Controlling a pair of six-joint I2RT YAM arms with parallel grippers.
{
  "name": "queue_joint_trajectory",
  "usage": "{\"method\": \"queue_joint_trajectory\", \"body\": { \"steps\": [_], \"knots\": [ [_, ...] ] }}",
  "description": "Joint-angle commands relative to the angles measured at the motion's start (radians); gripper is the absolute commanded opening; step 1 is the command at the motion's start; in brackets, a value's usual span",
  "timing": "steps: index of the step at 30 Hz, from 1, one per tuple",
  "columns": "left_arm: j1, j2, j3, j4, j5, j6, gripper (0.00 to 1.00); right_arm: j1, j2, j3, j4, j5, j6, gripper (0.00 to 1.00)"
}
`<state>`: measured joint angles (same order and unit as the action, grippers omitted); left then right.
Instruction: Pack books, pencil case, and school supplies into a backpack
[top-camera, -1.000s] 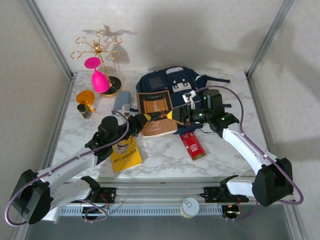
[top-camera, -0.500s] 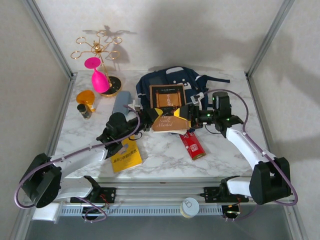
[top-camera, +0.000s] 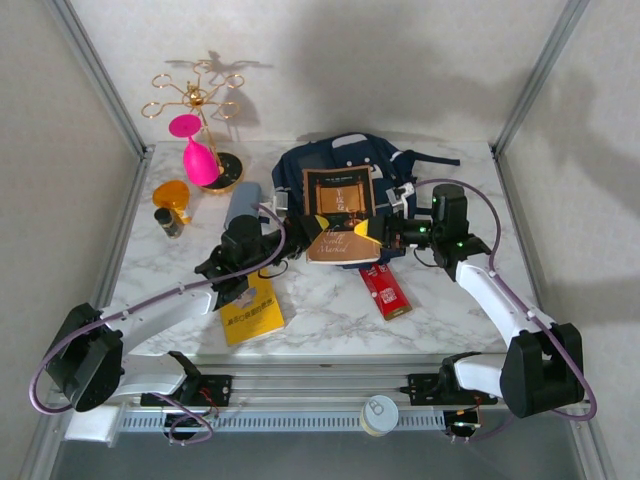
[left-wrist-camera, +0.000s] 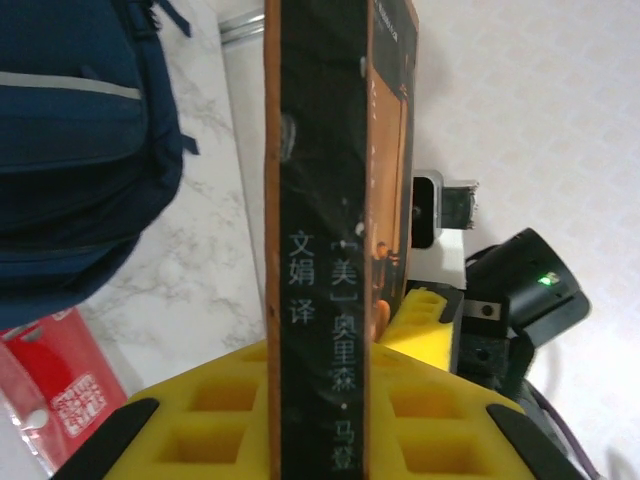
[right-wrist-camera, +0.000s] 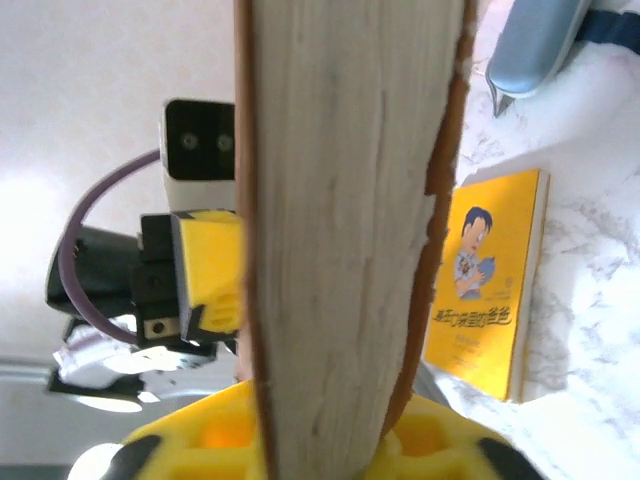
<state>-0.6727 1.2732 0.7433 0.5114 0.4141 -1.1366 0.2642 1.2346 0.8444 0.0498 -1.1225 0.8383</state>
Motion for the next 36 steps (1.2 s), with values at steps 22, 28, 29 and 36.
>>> {"method": "queue_joint_trajectory", "body": {
  "steps": [22, 28, 29, 36],
  "knots": [
    [-0.006, 0.563, 0.687, -0.781, -0.111, 1.430, 0.62, -0.596, -0.047, 0.123, -0.420, 0.298, -0.191, 0.00],
    [-0.020, 0.677, 0.791, -0.852, -0.061, 1.577, 0.63, -0.602, -0.049, 0.096, -0.392, 0.294, -0.171, 0.00],
    [-0.022, 0.691, 0.799, -0.857, -0.058, 1.589, 0.63, -0.603, -0.048, 0.092, -0.387, 0.292, -0.169, 0.00],
    [-0.024, 0.869, 0.962, -0.937, -0.042, 1.606, 0.64, -0.602, -0.045, 0.073, -0.357, 0.280, -0.155, 0.00]
  ]
}}
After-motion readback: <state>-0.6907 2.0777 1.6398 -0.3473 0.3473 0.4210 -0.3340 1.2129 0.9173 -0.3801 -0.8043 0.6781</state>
